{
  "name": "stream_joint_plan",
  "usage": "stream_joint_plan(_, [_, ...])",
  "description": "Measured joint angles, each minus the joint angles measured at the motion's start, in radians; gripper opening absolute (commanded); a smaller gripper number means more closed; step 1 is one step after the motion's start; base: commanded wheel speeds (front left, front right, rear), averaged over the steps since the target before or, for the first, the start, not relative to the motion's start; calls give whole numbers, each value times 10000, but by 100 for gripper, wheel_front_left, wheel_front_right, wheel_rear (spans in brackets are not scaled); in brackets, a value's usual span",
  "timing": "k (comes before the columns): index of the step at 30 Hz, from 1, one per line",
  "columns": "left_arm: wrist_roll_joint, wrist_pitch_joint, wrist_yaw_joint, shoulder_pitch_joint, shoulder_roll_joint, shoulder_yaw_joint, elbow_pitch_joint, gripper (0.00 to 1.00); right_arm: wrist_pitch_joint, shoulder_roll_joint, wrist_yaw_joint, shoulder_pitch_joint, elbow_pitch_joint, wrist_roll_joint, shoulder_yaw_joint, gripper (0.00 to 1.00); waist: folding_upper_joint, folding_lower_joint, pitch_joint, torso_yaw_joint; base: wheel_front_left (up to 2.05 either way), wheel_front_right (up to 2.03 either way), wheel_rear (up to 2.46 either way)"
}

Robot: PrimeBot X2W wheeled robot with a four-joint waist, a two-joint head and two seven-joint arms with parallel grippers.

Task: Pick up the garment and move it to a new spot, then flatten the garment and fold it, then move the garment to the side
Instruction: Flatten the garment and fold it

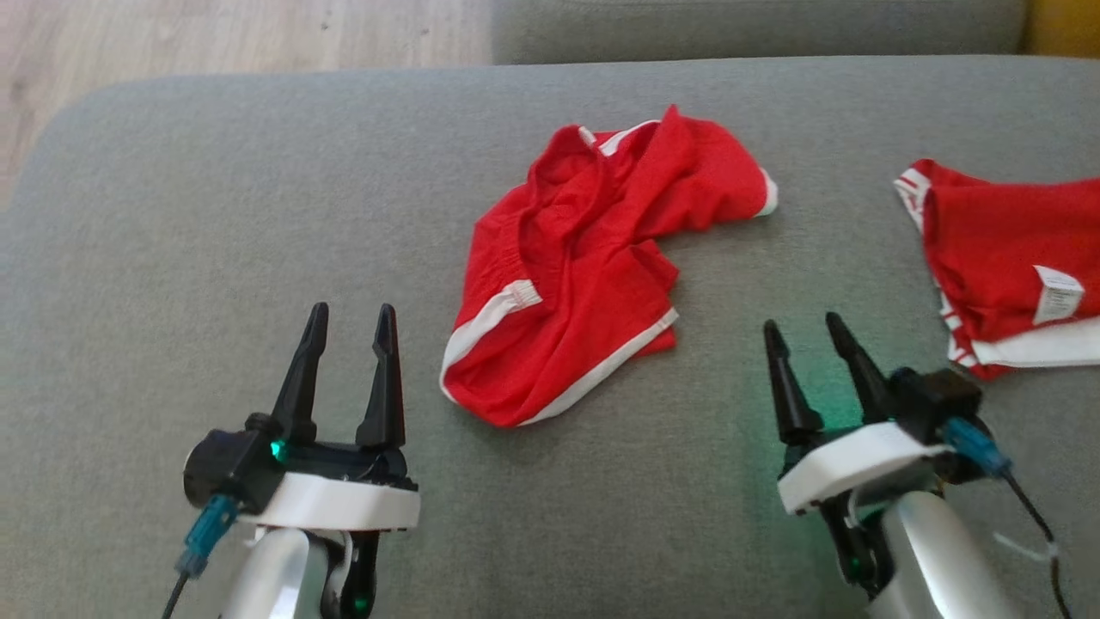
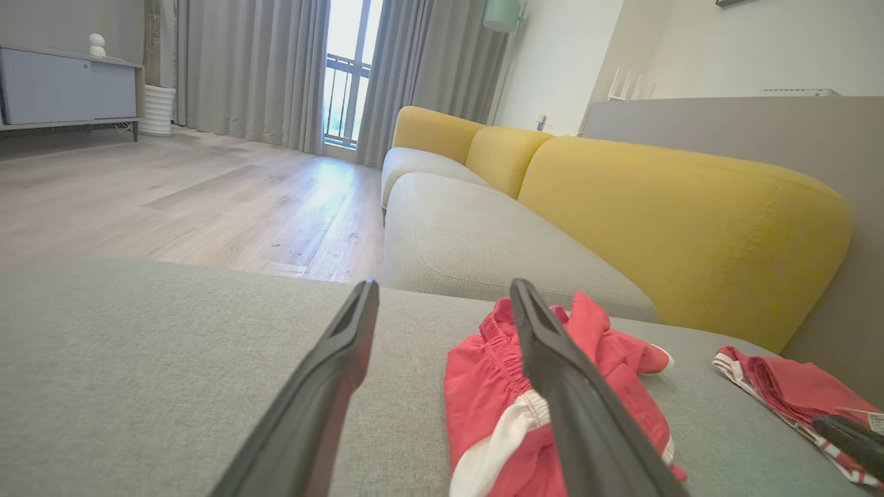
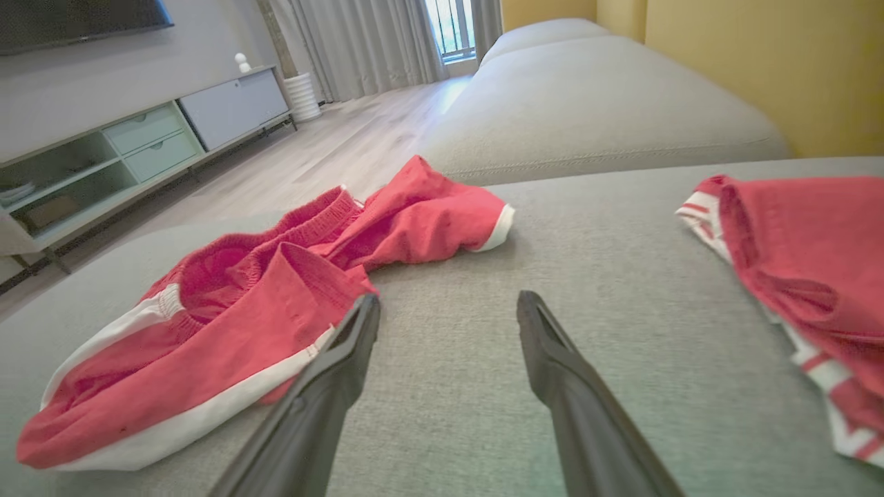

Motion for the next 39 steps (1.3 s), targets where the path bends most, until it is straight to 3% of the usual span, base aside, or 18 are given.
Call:
stream_joint_plan(14, [0, 2, -79, -318, 0, -293, 267, 100, 541, -10, 0, -1521, 1964, 1852, 1532, 100, 0, 1, 602, 1023, 0, 0, 0])
stream_joint_plan(28, [2, 2, -79, -406, -2, -387, 297, 100, 140, -33, 0, -2562, 3358, 1925, 2217, 100, 0, 0, 810, 1289, 0, 0, 0])
stream_joint_plan(30, [2, 2, -79, -410, -2, -449, 297, 100, 104, -36, 0, -2651, 3465, 1941, 2307, 0, 0, 0, 809, 1317, 0, 0, 0])
stream_joint_plan(39, [4, 2, -75, -407, -2, -362, 349, 100, -311, -36, 0, -2774, 3772, 1592, 2320, 0, 0, 0, 609, 1180, 0, 0, 0])
